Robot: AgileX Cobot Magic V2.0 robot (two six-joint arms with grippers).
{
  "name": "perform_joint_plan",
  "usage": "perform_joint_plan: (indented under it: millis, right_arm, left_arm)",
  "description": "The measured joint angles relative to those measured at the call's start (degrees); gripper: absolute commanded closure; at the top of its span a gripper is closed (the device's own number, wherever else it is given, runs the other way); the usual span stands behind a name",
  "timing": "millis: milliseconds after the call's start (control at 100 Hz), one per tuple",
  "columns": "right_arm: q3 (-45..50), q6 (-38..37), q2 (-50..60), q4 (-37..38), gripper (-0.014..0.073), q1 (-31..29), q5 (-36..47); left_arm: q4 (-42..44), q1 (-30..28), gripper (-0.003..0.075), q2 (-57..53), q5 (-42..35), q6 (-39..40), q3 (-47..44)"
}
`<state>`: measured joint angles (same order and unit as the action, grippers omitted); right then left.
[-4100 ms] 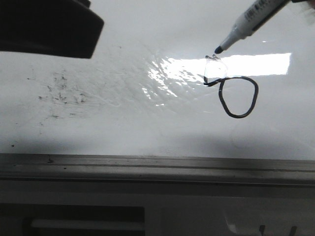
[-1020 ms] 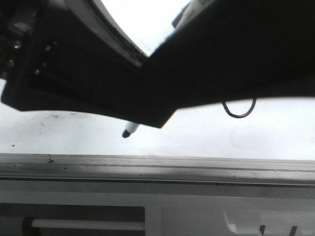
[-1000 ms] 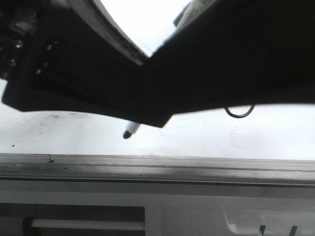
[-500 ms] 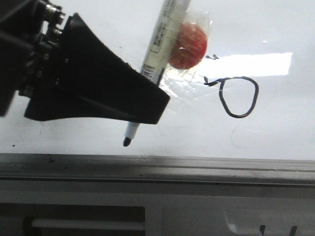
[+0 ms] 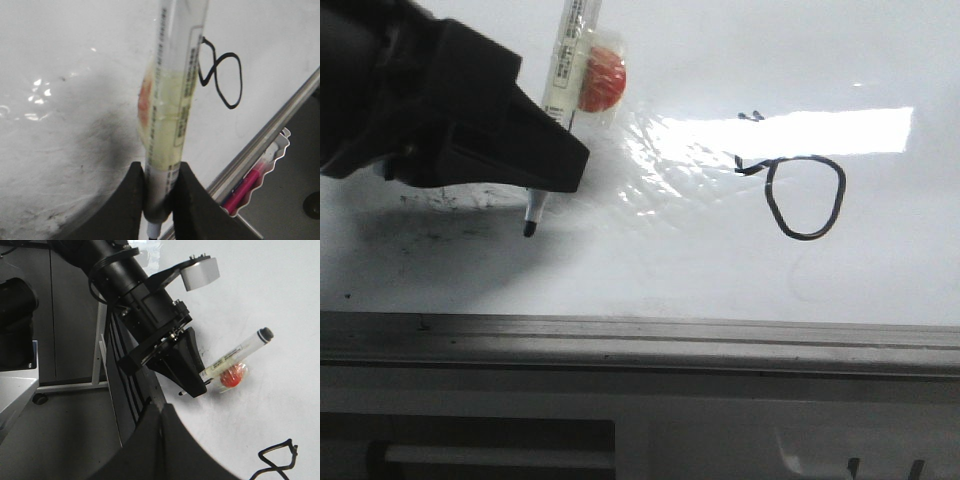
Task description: Write number 8 on whiteboard
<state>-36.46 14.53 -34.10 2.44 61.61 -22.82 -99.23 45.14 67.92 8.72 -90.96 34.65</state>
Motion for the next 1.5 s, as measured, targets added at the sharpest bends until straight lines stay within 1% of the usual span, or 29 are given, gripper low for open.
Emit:
perform_joint_plan:
  millis: [220, 380, 490, 850, 1500]
  right_arm:
    - [0.00, 0.00, 0.00, 0.86, 0.0636, -2.88, 0.00]
    - [0.00, 0.00, 0.00, 0.96, 0.0636, -6.54, 0.00]
    - [0.00, 0.00, 0.00, 1.00, 0.0637, -7.90, 0.00]
    - [0.00, -0.11, 0.00, 1.00, 0.0637, -7.98, 0.00]
    - [0.00, -0.11, 0.00, 1.00, 0.0636, -7.98, 0.10]
  left_arm:
    - [-3.60, 0.00, 0.0741, 2.83, -1.69, 0.00, 0.11]
    - [-4.13, 0.00, 0.0741, 4.92, -2.16, 0.00, 2.92]
    - [-4.67, 0.00, 0.0741, 6.67, -2.51, 0.00, 4.57]
    - [-5.13, 0.58, 0.0741, 9.26, -3.43, 0.00, 5.89]
    - [-5.54, 1.29, 0.0741, 9.47, -6.56, 0.20, 6.39]
